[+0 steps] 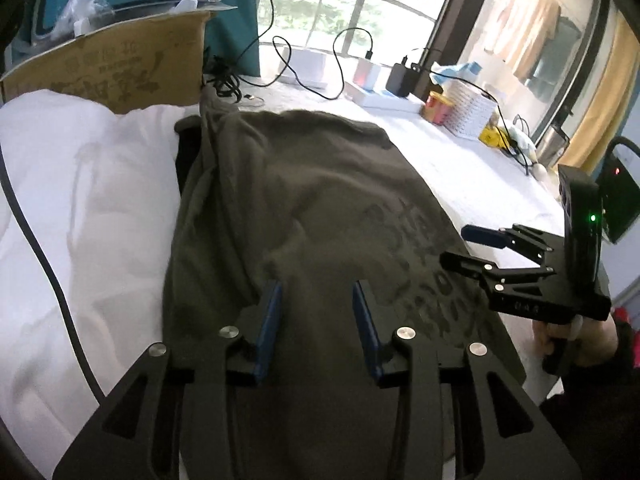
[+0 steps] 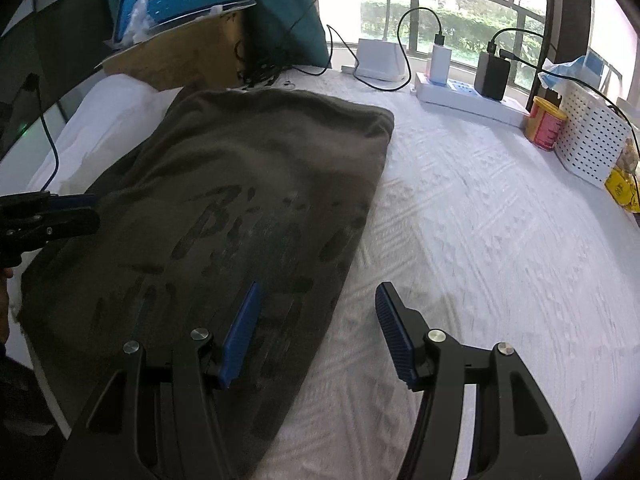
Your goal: Fold small clothes
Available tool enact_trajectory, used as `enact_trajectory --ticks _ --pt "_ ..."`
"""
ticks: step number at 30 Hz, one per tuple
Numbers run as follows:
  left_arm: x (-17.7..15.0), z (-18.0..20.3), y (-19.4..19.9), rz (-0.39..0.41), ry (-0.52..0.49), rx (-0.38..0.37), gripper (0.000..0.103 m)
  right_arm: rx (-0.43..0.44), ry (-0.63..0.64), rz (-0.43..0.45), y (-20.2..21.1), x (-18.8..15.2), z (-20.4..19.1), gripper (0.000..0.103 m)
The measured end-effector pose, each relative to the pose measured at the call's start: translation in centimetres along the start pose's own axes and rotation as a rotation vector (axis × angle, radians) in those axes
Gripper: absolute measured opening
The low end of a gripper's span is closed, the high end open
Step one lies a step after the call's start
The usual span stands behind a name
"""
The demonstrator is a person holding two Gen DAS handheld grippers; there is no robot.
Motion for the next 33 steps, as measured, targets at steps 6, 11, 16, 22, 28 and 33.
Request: enact_trajectory --ticks 6,11,16,22,28,33 --pt "-2.2 -0.9 -1.1 -0.062 0.031 0.04 0.039 -0.001 0.014 0.003 0.9 -1.7 -0.5 0.06" --pt "-3.4 -1.5 -0.4 -0.025 0.024 0.064 0.039 -0.002 0.016 0.006 1.5 -2.9 -0.7 0.06" --pt "-3.9 -1.5 0.1 -0.024 0.02 0.091 0.04 0.002 0.02 0.005 2.1 -4.1 -0.8 0.06" --pt "-4.4 -1.0 1.0 -0.014 0.015 0.176 0.042 0.01 0.015 0.012 2.9 -5.5 -0.5 0.063" --pt "-3.6 1.0 2.7 0.048 0.001 0.167 0.043 0.01 -0.008 0.022 3.8 -6.8 0.2 0.064" --pt "-2.9 3.5 2.6 0.063 -0.026 0.122 0.044 -0.003 -0.044 0.037 4.9 -7.7 1.5 0.066"
Point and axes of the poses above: each gripper's, at about its wrist camera, not at the fingertips, and y roughly against the way its jaws point, z to its right, x to its top, the point moved 2 cm from there along -y, roughly the way its jaws point, and after that the axes turned 8 degrees about -z, right-handed, at the moved point
